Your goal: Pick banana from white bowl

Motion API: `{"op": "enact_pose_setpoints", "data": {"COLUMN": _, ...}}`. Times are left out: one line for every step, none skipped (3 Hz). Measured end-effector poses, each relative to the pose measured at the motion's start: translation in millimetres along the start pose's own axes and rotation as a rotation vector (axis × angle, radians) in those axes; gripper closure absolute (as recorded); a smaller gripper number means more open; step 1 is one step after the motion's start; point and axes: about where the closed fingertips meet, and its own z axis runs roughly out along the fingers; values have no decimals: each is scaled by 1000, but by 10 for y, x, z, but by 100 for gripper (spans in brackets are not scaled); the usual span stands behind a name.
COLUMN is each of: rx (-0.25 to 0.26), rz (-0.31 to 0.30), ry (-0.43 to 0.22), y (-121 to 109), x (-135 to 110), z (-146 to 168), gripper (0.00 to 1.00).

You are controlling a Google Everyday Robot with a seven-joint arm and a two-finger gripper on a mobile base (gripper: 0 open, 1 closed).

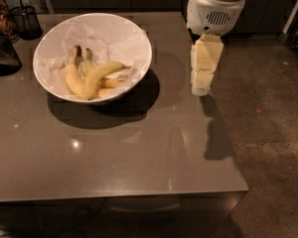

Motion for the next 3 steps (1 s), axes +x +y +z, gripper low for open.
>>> {"op": "enact_pose_setpoints", "data": {"rx": 28, "rz": 20, "ry": -49, "y": -145, "x": -146, "z": 12, "gripper": 0}}
{"op": "enact_pose_setpoints", "data": {"rx": 58, "rz": -33, "ry": -78, "y": -366, "x": -456, "z": -47, "gripper": 0}}
{"op": "enact_pose_setpoints", "data": {"rx": 65, "rz": -112, "ry": -88, "y": -549, "x": -790, "z": -76, "gripper": 0}}
